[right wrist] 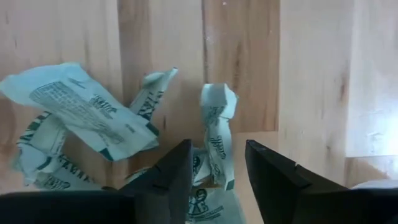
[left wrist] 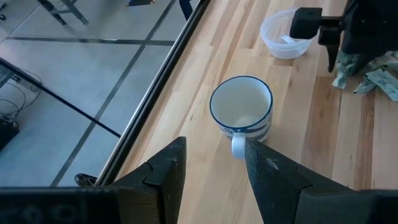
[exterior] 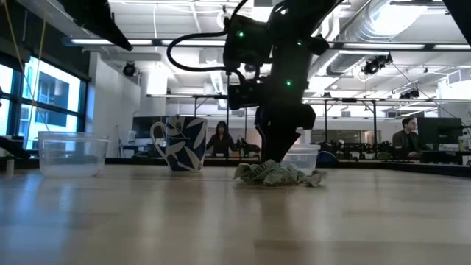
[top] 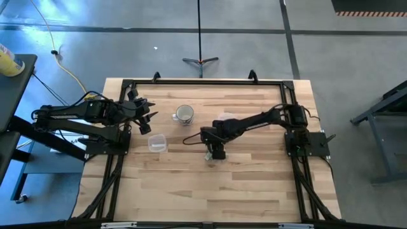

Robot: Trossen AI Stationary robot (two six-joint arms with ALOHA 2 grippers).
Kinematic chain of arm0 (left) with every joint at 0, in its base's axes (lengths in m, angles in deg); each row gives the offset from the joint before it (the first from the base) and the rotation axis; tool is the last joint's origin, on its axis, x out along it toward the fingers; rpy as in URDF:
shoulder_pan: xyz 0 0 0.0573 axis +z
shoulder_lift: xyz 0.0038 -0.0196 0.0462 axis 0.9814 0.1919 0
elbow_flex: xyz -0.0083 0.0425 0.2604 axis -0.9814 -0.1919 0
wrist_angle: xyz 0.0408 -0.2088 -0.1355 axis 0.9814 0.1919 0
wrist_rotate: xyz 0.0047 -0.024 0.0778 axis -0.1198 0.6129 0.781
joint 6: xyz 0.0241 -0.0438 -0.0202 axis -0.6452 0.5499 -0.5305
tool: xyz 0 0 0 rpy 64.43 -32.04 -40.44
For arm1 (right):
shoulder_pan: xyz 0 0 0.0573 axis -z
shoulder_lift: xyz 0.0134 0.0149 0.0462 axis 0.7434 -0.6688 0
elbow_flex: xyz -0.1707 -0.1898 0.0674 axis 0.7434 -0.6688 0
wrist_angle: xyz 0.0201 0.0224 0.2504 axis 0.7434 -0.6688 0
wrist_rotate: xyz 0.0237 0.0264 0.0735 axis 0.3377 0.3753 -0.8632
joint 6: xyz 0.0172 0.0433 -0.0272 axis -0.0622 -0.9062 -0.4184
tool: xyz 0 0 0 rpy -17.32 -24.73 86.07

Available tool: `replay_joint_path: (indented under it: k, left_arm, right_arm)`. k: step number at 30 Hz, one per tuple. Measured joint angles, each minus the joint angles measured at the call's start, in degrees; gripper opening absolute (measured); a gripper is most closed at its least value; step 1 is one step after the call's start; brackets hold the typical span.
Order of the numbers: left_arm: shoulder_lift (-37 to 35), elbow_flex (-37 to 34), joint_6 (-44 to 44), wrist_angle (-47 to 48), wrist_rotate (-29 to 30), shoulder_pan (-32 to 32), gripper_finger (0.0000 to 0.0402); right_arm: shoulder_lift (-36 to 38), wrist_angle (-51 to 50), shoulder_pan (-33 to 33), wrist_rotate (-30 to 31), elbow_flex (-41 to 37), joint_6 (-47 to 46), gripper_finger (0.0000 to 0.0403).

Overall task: Pick and place Stevia / Truvia into bins
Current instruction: Put the white stevia packet into the transparent container

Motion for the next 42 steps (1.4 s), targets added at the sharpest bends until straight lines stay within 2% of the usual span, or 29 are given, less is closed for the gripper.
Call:
replay_joint_path:
  k: [10,19,26,30,35,42]
  left_arm:
    - [-0.01,0.0,0.01,0.0,-0.01,0.0,0.02]
    - [-0.01,0.0,0.01,0.0,0.0,0.01,0.02]
    - [-0.01,0.02,0.01,0.0,-0.02,0.01,0.02]
    - [0.01,0.0,0.01,0.02,0.0,0.01,0.02]
    - [-0.01,0.0,0.01,0.02,-0.01,0.01,0.02]
    - [0.0,0.0,0.01,0.0,-0.02,0.01,0.02]
  right_arm:
    - [-2.28,0.87,1.87,-7.78,0.31,0.14,0.0101]
    - [-2.8,0.89,2.54,-8.93,1.97,-3.74,0.0088]
    - [-2.99,0.84,4.47,-8.56,3.43,-5.4,0.0086]
    - [-2.99,-1.25,5.28,-6.73,3.5,-6.37,0.0061]
    - [-2.91,-2.39,5.94,-7.18,3.67,-9.47,0.0008]
    - [-2.51,-5.65,5.09,-4.99,9.89,-10.5,0.0004]
